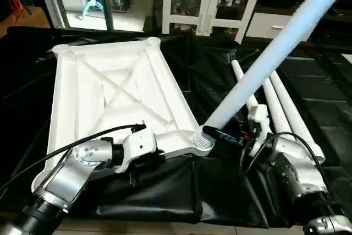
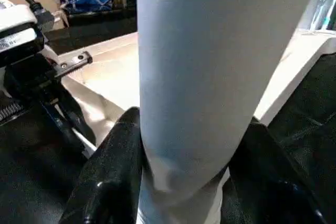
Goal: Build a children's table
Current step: Insert table leg to table base
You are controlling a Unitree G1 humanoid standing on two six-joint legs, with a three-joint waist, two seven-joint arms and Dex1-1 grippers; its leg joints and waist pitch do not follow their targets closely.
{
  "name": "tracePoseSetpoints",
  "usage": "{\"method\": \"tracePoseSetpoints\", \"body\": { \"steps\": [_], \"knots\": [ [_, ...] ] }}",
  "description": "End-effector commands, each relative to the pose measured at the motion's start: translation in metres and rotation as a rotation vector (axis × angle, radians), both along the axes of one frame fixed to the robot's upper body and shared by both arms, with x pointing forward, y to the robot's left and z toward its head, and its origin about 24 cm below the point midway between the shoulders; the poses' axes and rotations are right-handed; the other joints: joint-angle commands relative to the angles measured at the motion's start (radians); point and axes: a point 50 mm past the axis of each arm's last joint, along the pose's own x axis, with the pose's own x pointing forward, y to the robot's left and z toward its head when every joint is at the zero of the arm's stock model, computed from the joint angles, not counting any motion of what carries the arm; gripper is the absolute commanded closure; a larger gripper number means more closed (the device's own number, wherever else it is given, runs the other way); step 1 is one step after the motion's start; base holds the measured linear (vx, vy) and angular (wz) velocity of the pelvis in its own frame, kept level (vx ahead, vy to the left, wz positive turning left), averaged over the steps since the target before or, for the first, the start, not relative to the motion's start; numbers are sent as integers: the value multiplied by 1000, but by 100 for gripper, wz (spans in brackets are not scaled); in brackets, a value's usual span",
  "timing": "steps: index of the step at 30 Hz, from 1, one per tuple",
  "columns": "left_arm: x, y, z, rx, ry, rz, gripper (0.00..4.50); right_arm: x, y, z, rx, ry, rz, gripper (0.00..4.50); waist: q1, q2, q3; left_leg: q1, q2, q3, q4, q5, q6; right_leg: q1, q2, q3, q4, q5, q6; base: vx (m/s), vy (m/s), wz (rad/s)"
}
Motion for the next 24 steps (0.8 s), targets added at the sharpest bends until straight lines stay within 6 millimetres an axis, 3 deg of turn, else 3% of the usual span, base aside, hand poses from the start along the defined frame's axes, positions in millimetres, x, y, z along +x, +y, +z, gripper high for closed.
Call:
{"method": "tracePoseSetpoints", "body": {
  "steps": [1, 5, 6, 10, 17, 24],
  "knots": [
    [-5, 2, -13, 52, 49, -12, 450, -33, -13, -62, -233, 294, 36, 263, -14, 11, -1, 26, 105, -82, -117, -639, -76, -31, -88, 53, -103, -649, -95, 0, 0, 0],
    [-6, 2, -13, 56, 50, -12, 450, -26, -9, -57, -248, 290, 82, 263, -18, 13, -1, 28, 105, -82, -123, -671, -83, -32, -84, 47, -102, -608, -96, 0, 0, 0],
    [-6, 3, -13, 57, 51, -12, 450, -24, -7, -55, -257, 294, 110, 263, -21, 9, 0, 30, 103, -81, -122, -680, -83, -35, -82, 46, -103, -608, -98, 0, 0, 0],
    [-6, 3, -13, 58, 54, -11, 450, -24, -7, -55, -307, 327, 171, 263, -21, 8, 2, 36, 102, -78, -117, -669, -74, -41, -87, 50, -110, -639, -93, 0, 0, 0],
    [-7, 4, -14, 61, 60, -11, 450, -23, -8, -58, -360, 367, 212, 263, -20, 10, -1, 33, 104, -75, -119, -643, -74, -39, -84, 53, -103, -586, -111, 0, 0, 0],
    [-7, 2, -14, 59, 58, -10, 450, -19, 0, -55, -359, 352, 228, 263, -20, 9, -2, 31, 105, -77, -120, -634, -72, -36, -86, 54, -102, -590, -112, 0, 0, 0]
  ]
}}
